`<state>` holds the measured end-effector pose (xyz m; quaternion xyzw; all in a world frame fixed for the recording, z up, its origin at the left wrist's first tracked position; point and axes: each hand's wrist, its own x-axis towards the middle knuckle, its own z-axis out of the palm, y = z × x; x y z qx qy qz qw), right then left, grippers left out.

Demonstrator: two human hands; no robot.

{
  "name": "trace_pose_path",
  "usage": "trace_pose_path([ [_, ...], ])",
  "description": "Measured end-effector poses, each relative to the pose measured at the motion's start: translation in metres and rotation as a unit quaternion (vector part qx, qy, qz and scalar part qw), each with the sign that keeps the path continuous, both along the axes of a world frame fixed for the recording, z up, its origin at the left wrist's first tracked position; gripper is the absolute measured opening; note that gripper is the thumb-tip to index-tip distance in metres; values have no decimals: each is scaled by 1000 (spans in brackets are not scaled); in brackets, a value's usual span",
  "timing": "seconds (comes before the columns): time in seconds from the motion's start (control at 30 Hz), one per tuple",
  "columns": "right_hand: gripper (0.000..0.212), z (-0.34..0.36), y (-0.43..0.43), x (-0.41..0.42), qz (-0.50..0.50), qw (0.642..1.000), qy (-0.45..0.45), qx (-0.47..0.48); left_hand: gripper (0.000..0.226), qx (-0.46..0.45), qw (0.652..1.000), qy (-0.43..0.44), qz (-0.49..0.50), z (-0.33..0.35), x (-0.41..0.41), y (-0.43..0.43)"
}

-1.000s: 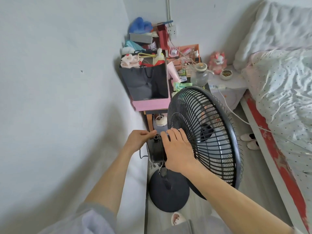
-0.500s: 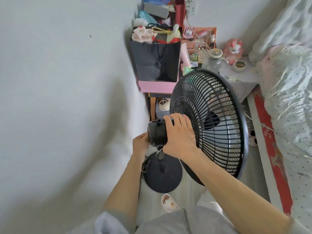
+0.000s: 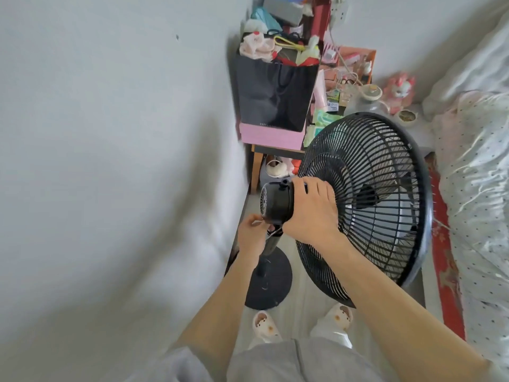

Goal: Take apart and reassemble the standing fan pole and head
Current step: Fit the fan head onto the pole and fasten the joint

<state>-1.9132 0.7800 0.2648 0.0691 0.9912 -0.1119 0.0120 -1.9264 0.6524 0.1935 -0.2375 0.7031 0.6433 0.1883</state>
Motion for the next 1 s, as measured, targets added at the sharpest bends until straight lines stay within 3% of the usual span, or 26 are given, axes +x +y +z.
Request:
trace_pose_path([
  [0.13, 94, 1, -5, -1, 4, 1000, -2, 2, 10, -37, 998, 54, 15, 0, 20, 2],
  [0.3, 95, -1, -10, 1, 9, 1000, -2, 9, 13, -130, 985, 71, -84, 7, 24, -15],
  [0.57, 94, -3, -8, 8, 11, 1000, 9, 8, 21, -200, 948, 86, -232, 27, 26, -28],
  [0.73, 91, -6, -10, 14, 13, 1000, 23, 6, 26, -356, 830, 59, -426, 56, 9, -28],
  [0.9, 91, -6, -10, 17, 16, 1000, 19, 1, 28, -369, 727, 7, -579, 90, -3, -29],
  [1.0, 94, -5, -10, 20, 22, 1000, 15, -5, 33, -345, 684, -4, -643, 119, -11, -24],
])
